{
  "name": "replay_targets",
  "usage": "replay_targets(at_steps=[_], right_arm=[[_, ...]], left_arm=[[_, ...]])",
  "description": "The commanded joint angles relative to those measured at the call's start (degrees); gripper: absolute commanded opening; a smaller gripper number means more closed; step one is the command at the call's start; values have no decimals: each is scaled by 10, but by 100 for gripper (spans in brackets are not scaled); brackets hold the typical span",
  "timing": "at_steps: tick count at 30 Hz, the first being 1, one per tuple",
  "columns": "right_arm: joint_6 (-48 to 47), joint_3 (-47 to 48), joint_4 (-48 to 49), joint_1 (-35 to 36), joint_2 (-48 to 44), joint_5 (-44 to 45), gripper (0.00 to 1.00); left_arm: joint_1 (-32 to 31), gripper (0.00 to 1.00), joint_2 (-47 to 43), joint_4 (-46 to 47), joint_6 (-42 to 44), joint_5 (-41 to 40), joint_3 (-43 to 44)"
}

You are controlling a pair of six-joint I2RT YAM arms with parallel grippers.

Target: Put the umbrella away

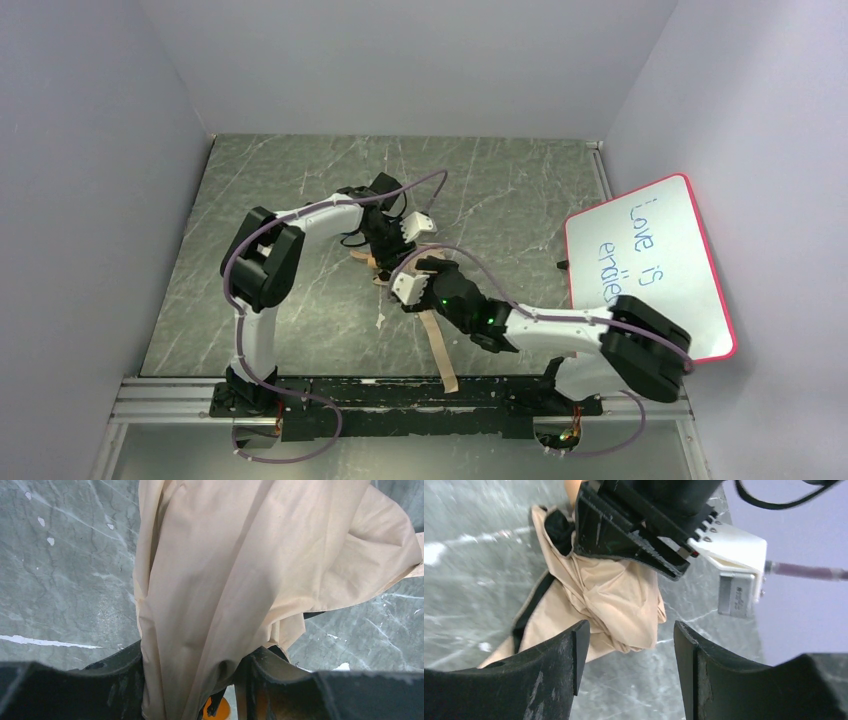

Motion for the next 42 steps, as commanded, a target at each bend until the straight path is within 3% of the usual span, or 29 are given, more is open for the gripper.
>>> replay_targets(at_steps=[1,10,17,20,28,42], right_arm=[[223,4,-75,10,-88,-14,65],[593,23,-242,9,-211,22,64],[746,95,-452,9,-179,62,68],[771,111,-502,9,-164,70,68],[859,80,-495,9,-146,16,68],[882,97,-462,57,-14,4,64]], left_arm=[[-4,5,50,-30,-7,-48,2],[-5,5,50,-14,-20,-92,-3],[-7,5,51,-10,-32,-99,5],[-12,5,52,-6,-32,-115,1],[-19,5,48,-1,-29,-129,-8],[-25,5,38,7,-29,-133,-18]])
